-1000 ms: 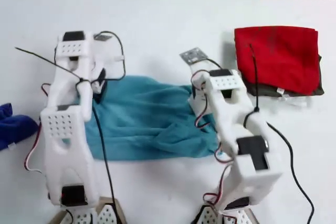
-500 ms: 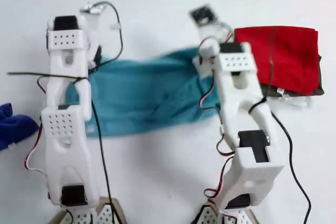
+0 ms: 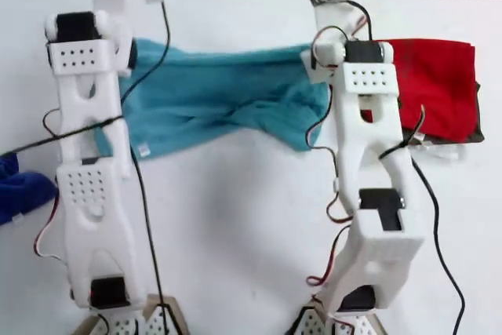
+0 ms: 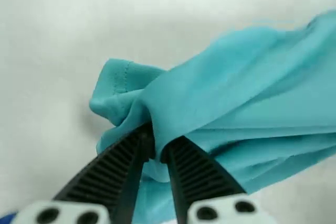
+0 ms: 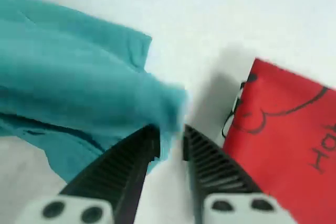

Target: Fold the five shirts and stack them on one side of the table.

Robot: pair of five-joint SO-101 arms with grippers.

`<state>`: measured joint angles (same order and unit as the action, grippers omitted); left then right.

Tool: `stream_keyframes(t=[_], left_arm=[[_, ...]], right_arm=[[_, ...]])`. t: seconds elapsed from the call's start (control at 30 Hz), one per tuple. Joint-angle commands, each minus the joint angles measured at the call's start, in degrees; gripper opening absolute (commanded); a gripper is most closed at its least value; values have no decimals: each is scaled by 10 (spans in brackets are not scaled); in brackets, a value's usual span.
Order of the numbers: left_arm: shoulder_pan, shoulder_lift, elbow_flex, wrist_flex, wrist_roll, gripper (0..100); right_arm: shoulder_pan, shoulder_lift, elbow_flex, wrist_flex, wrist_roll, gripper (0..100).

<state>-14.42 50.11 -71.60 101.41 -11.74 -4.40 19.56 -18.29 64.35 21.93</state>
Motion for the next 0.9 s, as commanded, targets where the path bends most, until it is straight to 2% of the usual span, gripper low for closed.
stream_keyframes(t=[0.0, 0.03, 0.1, 0.33, 0.4, 0.53, 0.7, 0.87], left_arm=[[-16, -25, 91, 10, -27, 32], [-18, -36, 116, 10, -26, 32], [-26, -64, 146, 10, -25, 32], [-56, -206, 215, 10, -30, 37], [-53, -240, 259, 10, -47, 76], [-45, -265, 327, 1, -67, 246], [-73, -268, 336, -46, -64, 226], [-67, -280, 377, 11, -80, 222]], right_arm=[[22, 1, -30, 54, 0, 303], [25, 1, -30, 70, 0, 351], [27, -7, -33, 101, 0, 375], [8, -80, -19, 198, 1, 318], [-7, -103, 0, 233, 18, 308], [-35, -184, 77, 262, 43, 298], [-49, -350, 280, 217, 61, 298], [-33, -479, 555, 50, 98, 298]])
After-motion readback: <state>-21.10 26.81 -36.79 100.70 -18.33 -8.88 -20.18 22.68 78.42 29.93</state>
